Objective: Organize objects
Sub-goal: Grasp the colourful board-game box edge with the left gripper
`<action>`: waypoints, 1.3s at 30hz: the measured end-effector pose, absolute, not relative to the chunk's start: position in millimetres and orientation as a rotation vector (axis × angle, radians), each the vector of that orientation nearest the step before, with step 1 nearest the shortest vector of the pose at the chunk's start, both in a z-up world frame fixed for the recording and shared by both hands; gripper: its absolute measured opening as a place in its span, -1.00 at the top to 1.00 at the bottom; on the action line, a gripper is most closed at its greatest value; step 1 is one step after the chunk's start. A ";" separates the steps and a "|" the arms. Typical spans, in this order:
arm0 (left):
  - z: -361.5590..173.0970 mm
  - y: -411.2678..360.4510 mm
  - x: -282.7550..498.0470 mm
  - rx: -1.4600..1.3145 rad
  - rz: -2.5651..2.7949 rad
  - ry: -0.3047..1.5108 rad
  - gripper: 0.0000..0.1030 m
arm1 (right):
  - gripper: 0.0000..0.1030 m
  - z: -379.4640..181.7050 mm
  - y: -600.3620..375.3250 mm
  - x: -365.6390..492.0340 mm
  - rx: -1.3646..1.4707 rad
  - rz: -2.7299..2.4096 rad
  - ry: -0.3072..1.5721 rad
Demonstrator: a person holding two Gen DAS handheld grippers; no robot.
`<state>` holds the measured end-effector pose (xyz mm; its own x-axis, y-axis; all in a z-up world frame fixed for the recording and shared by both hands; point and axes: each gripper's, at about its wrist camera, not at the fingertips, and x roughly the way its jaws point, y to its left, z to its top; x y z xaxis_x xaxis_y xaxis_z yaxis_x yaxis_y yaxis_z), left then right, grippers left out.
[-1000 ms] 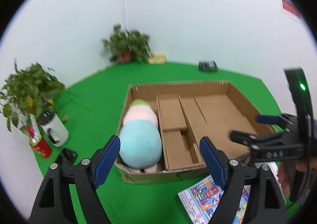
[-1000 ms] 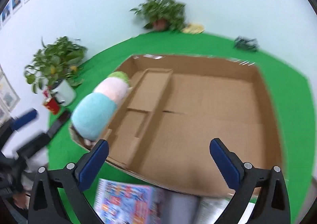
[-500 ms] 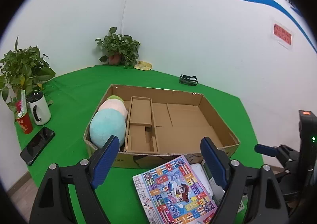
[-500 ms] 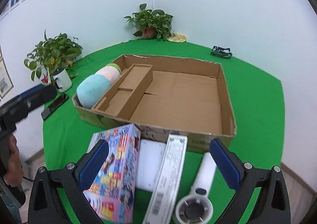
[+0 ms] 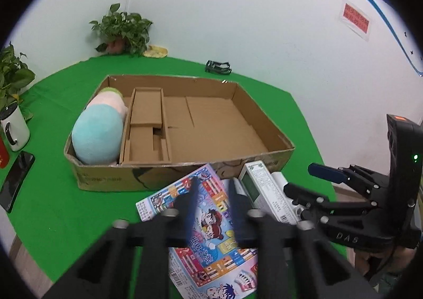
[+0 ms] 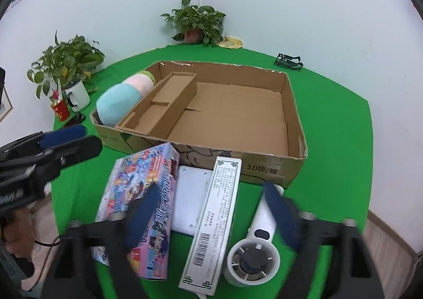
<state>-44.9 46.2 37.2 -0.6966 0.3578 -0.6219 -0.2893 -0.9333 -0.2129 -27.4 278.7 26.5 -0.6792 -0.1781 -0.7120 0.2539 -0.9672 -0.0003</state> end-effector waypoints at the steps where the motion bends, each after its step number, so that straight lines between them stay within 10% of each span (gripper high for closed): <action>1: 36.3 45.4 -43.7 -0.976 2.610 -0.139 0.78 | -0.13 25.2 278.9 -30.3 1.125 -2.677 0.146; 3: 37.9 43.3 -41.0 -0.946 2.611 -0.132 0.69 | -0.30 22.4 281.6 -33.5 1.143 -2.661 0.108; 5: 39.4 41.3 -40.7 -0.960 2.638 -0.119 -0.13 | -0.99 22.1 283.2 -34.2 1.142 -2.643 0.064; 6: 40.1 39.7 -41.2 -0.965 2.655 -0.118 -0.75 | -0.99 22.3 283.1 -33.0 1.117 -2.648 0.050; 7: 41.3 36.4 -39.9 -0.946 2.680 -0.126 -0.79 | -1.00 21.6 280.8 -32.6 1.100 -2.645 0.060; 25: -85.4 -14.9 -74.6 -1.503 2.069 -0.726 -0.73 | -0.90 -38.5 206.1 -56.6 1.302 -2.186 0.151; 39: -70.6 -40.8 -62.8 -1.445 2.144 -0.664 -0.55 | -0.79 -72.6 177.2 -49.5 1.356 -2.115 0.089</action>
